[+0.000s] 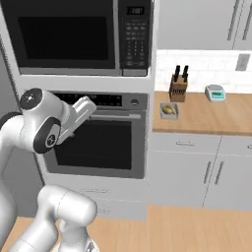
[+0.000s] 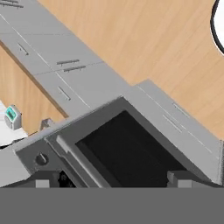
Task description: Take the meat container that has the chicken drumstick and place it on the second highest rack of the freezer. Then take the vegetable container that has the carrot and cucumber and place it on the highest rack of the freezer.
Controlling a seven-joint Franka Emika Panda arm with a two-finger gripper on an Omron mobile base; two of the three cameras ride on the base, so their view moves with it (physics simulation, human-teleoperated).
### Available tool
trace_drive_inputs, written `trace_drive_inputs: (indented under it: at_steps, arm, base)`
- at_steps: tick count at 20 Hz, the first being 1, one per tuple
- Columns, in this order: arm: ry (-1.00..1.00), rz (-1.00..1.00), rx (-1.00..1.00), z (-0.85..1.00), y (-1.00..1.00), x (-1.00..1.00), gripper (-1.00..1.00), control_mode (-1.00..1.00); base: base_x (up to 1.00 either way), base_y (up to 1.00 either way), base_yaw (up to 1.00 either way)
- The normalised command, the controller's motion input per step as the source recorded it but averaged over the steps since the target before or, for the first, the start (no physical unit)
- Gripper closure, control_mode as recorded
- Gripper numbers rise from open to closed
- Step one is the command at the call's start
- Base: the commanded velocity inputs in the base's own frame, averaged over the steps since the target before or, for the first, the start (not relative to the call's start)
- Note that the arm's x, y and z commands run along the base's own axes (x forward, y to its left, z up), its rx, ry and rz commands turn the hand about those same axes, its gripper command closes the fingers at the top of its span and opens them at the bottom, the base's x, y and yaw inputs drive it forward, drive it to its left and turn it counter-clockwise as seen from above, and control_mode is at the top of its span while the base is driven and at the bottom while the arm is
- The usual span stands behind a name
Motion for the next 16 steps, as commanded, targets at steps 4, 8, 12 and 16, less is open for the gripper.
trace_drive_inputs:
  at_steps: [4,8,12,16]
  arm:
    - [0.00,0.00,0.00,0.00,0.00,0.00,-1.00,1.00]
    - [0.00,0.00,0.00,0.00,0.00,0.00,-1.00,1.00]
    - [0.00,0.00,0.00,0.00,0.00,0.00,-1.00,1.00]
    - [0.00,0.00,0.00,0.00,0.00,0.00,-1.00,1.00]
  base:
    - [0.31,-1.00,-0.01]
    - [0.60,-1.00,0.10]
    - [0.53,-1.00,0.20]
    - [0.55,-0.88,0.41]
